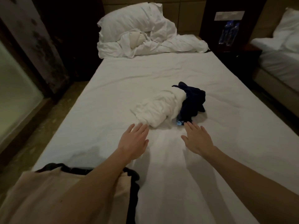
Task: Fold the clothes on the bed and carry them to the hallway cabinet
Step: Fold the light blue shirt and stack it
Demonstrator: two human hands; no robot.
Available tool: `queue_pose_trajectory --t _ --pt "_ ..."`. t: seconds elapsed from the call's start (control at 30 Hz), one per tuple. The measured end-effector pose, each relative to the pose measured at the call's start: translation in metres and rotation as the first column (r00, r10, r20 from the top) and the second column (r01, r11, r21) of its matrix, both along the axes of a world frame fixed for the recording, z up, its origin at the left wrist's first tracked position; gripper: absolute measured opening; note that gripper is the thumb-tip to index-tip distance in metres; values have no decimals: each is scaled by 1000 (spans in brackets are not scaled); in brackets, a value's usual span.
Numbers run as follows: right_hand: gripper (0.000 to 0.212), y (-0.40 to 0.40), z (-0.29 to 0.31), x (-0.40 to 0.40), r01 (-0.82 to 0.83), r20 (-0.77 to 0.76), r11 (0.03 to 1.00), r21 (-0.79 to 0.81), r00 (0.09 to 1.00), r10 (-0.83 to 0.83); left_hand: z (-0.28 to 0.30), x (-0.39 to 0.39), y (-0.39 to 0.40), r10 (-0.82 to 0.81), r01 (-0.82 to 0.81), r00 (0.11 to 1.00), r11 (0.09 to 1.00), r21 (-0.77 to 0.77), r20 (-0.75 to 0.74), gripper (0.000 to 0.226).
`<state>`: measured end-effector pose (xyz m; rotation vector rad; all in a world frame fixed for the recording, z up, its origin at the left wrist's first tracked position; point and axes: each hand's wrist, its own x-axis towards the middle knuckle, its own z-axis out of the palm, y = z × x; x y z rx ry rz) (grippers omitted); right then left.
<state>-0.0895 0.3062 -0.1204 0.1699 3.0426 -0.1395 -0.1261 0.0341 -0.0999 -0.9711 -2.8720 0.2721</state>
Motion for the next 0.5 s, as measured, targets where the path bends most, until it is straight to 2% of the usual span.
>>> queue_pose_trajectory --t 0.17,0.3,0.37,0.43,0.5 --pt "57 26 -34 -50 -25 -93 999 24 995 27 -34 -36 51 -29 28 999 998 49 22 60" --pt "28 39 -52 -77 -63 -233 996 70 969 77 -51 -50 83 -70 72 997 990 119 -24 59" --pt "19 43 -54 -83 -80 -306 996 37 948 88 -57 -52 91 -78 90 994 981 171 -77 59" --pt "17 45 -47 -82 -156 -299 988 -6 943 147 -60 -50 97 -91 112 990 973 202 -109 63" --pt "8 45 -36 -73 -204 -257 964 -171 954 156 -55 -44 105 -90 105 993 968 227 -77 66"
